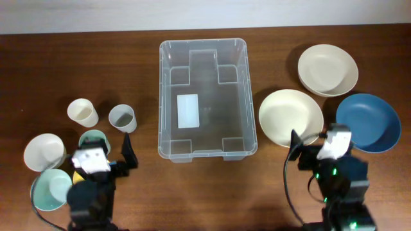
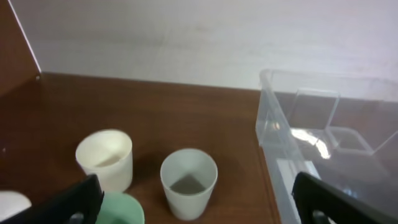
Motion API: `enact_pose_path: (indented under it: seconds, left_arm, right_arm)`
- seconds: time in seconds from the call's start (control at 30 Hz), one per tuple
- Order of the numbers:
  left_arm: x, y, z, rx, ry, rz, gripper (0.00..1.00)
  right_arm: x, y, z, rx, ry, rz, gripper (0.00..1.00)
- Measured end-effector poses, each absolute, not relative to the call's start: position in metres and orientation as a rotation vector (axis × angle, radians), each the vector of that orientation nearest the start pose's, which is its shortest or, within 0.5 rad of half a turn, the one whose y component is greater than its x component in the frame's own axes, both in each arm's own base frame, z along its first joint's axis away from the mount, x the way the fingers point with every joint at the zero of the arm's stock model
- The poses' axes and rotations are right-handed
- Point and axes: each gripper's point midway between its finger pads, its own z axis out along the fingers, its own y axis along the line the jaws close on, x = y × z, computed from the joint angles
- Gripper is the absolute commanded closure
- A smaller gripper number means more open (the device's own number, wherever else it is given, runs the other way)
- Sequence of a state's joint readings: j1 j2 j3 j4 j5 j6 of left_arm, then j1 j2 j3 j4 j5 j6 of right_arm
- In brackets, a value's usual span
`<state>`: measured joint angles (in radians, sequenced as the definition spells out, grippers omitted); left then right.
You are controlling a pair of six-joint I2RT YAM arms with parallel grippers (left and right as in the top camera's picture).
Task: Pack container
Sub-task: 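Move the right gripper down to the rim of the cream bowl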
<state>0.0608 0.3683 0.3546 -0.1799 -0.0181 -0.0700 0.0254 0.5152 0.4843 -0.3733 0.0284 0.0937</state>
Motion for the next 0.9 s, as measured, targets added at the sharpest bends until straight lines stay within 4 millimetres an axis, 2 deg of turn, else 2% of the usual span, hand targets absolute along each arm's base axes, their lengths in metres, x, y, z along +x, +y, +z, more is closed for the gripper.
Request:
enact_pose_path:
  seconds: [0.07, 0.2, 0.33, 0.5, 0.63, 0.73, 0.9]
  left_arm:
    - [0.270, 0.020, 0.233, -0.134, 1.812, 0.008, 0.01]
    - [0.285, 0.020, 0.246, -0.139, 1.924, 0.007, 0.01]
    - [0.296, 0.021, 0.250, -0.149, 2.100, 0.008, 0.01]
    - [0.306, 0.021, 0.257, -0.162, 2.305, 0.011, 0.01]
    - [0.323, 0.022, 0.267, -0.162, 2.330, 0.008, 0.01]
    - [0.326, 0.022, 0.263, -0.162, 2.347, 0.007, 0.01]
    - [0.326, 0.022, 0.261, -0.163, 2.354, 0.007, 0.01]
  right_arm:
    - [0.273, 0.001, 0.213, 0.112, 2.048, 0.057, 0.01]
    - [0.288, -0.008, 0.233, 0.183, 2.185, 0.048, 0.01]
    - [0.296, -0.023, 0.251, 0.286, 2.360, 0.068, 0.01]
    - [0.300, -0.028, 0.263, 0.378, 2.520, 0.190, 0.01]
    - [0.300, -0.043, 0.255, 0.488, 2.559, 0.226, 0.01]
    - [0.300, -0.060, 0.246, 0.590, 2.568, 0.239, 0.01]
    - [0.298, -0.071, 0.213, 0.677, 2.587, 0.324, 0.01]
